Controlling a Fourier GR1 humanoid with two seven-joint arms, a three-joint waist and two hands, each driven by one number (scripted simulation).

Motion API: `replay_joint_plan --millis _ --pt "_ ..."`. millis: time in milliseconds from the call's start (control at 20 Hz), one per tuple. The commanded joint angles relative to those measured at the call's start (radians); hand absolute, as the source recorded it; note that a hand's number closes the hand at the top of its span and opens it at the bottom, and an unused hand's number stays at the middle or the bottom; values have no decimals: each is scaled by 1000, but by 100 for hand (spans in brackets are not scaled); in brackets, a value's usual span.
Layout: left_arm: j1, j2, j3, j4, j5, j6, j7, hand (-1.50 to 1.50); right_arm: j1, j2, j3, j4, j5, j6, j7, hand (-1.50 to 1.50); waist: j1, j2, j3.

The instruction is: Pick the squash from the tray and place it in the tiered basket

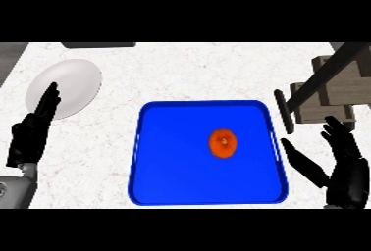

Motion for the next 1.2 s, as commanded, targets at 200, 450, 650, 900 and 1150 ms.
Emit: replay_joint_plan --millis 200,450,650,900,1150 --pt "15 -23 -26 -26 -28 18 21 0 87 -177 162 -229 271 217 458 -150 34 4 -6" --pt "-8 -59 -68 -41 -59 35 31 0 -44 -278 200 -330 265 485 771 -150 55 7 -4" --pt "-23 -44 -69 -52 -51 3 58 0 -258 -244 220 -354 266 622 1041 -150 72 8 -2" --pt "-43 -49 -56 -38 -55 8 64 0 -424 -136 228 -168 275 652 1145 -150 73 11 0" --pt "-26 -50 -53 -48 -67 16 57 0 -482 -52 190 -44 216 713 1151 -150 64 7 0"
